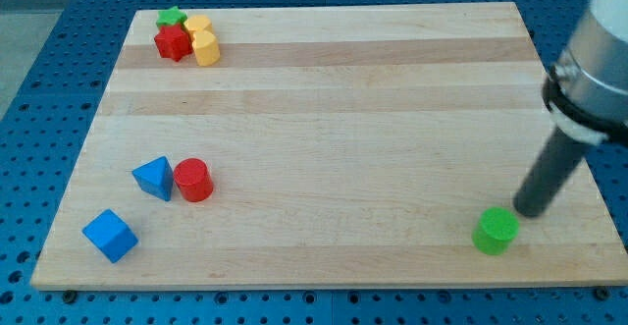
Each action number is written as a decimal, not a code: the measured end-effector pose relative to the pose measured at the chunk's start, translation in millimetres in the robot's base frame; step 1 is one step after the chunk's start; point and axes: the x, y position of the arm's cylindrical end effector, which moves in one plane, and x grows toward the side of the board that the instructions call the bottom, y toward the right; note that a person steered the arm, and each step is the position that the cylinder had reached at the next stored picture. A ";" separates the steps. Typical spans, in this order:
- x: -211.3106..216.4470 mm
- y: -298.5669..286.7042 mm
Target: Push the green circle towards the red circle
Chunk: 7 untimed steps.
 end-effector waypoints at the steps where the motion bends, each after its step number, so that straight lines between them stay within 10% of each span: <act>1: 19.8 12.2; 7: 17.4 -172.0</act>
